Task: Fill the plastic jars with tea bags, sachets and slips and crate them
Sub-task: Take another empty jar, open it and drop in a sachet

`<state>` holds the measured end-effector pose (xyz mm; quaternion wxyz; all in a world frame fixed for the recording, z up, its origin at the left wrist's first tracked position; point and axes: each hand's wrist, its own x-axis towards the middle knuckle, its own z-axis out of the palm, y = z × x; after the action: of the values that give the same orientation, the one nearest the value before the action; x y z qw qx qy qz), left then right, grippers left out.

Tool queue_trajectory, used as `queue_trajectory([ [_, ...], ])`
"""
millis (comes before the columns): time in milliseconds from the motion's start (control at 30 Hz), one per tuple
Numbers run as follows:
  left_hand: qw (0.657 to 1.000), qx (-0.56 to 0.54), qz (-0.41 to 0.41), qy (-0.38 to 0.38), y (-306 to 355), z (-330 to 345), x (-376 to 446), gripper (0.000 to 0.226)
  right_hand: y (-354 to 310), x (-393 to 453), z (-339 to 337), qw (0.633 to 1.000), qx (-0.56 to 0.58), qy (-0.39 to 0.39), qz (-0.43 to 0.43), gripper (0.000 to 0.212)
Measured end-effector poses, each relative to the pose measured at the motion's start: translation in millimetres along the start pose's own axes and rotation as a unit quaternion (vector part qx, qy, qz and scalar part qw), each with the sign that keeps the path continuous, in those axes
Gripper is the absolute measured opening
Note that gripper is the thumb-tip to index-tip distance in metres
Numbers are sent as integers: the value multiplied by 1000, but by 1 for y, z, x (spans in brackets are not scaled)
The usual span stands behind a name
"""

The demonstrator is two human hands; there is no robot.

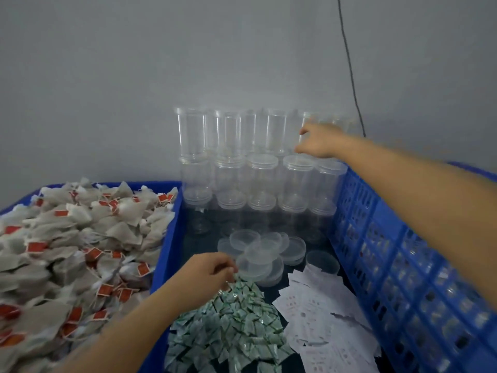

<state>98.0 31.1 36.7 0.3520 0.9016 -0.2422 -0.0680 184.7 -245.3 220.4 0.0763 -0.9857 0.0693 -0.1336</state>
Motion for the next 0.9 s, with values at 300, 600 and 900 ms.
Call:
queue_trajectory([
  [300,1000,-6,0,-8,-11,4,6,19,39,67,72,993,11,-87,79,112],
  [600,1000,16,19,0,-9,6,4,20,42,73,83,994,1,-41,99,102],
  [900,991,32,53,122,-9,9,4,19,12,28,31,994,74,-57,59,107],
])
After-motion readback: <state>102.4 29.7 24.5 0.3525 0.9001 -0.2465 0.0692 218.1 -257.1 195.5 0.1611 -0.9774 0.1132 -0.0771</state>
